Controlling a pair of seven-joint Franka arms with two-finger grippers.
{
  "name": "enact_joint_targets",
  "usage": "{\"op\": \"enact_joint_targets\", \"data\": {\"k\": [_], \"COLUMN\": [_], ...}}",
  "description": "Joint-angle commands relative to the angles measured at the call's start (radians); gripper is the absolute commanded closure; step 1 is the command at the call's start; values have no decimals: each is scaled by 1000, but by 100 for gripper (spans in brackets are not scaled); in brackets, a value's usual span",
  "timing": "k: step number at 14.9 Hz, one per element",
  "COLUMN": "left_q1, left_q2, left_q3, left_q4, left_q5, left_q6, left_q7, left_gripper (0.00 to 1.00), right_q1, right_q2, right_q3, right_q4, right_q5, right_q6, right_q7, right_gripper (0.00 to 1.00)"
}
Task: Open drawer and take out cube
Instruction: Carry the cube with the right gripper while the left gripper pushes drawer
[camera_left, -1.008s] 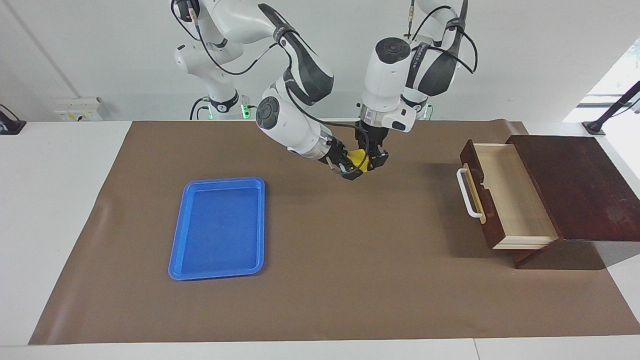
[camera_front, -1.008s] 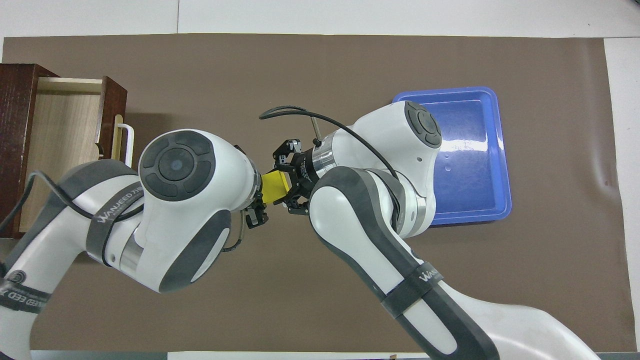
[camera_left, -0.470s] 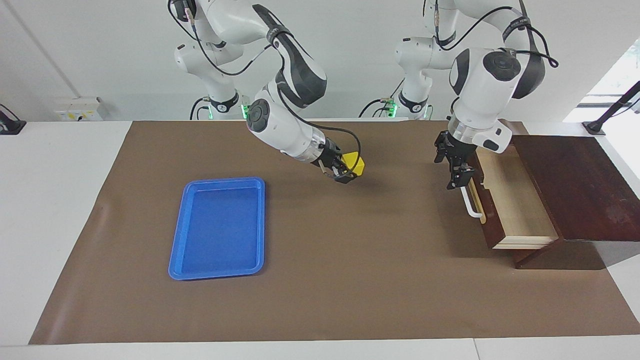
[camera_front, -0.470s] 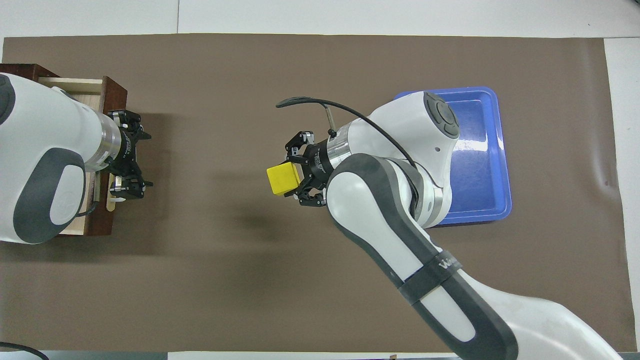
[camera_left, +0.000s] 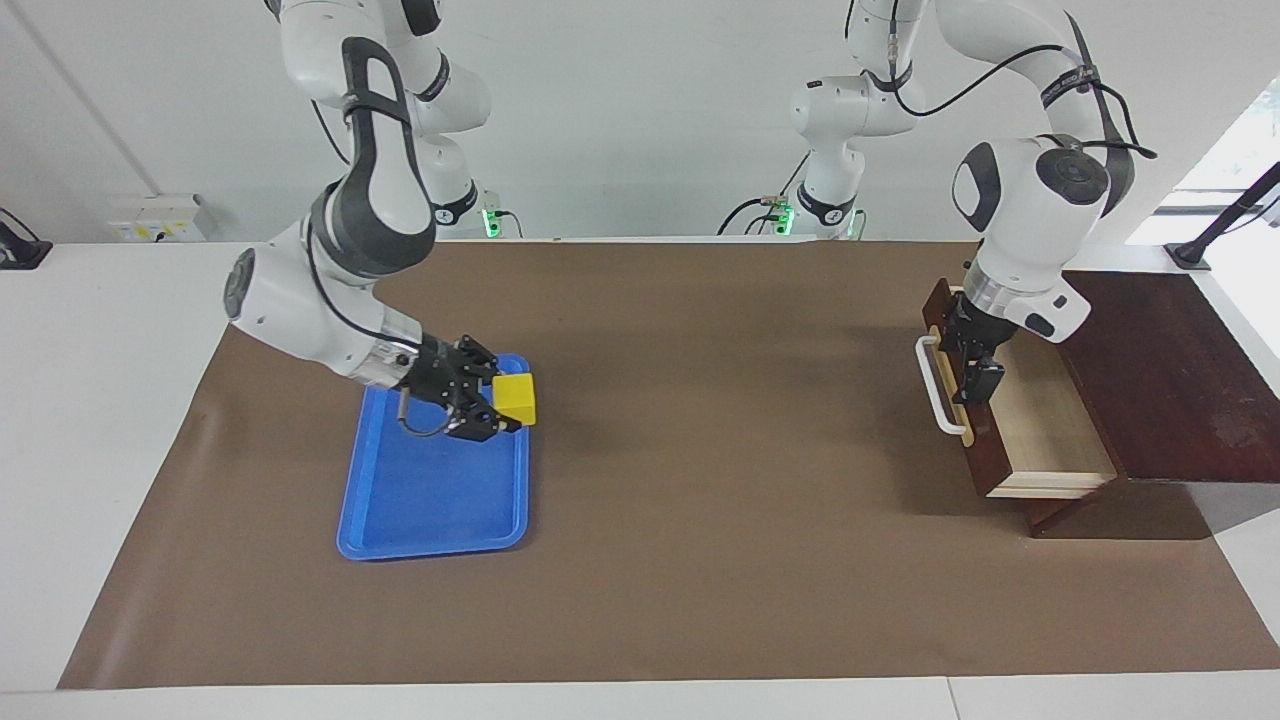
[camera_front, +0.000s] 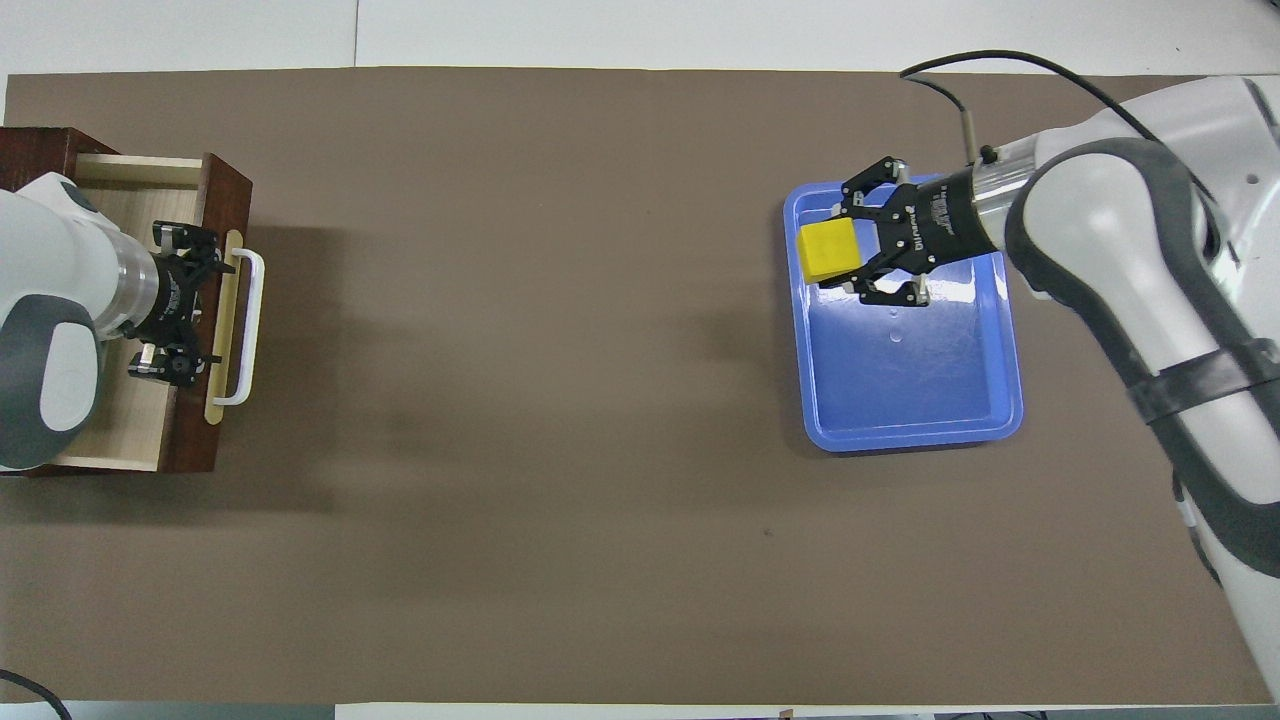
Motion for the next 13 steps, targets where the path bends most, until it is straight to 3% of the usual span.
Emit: {"op": "enact_joint_targets", "data": {"k": [1,5,8,13], "left_q1": [101,210,207,154], "left_q2": [23,28,28,6], "left_q3": [-8,-8,-9,-31], "left_q4": [55,54,57,244], "left_q5": [18,52,52,38], "left_q6": [7,16,4,-267], "left_q7": [104,228,239,338], "left_gripper": [0,0,0,0], "right_q1": [-77,-126,-124,-85], "right_q2": [-10,-1,-1,-4], "right_q3": [9,6,6,11], "right_q4": [-79,-177,-234,-340], "right_q5": [-52,-55,-54,18], "right_q6": [2,20,49,170], "right_q7": [-101,-213,-228,-233], "right_gripper": [100,100,100,100]}}
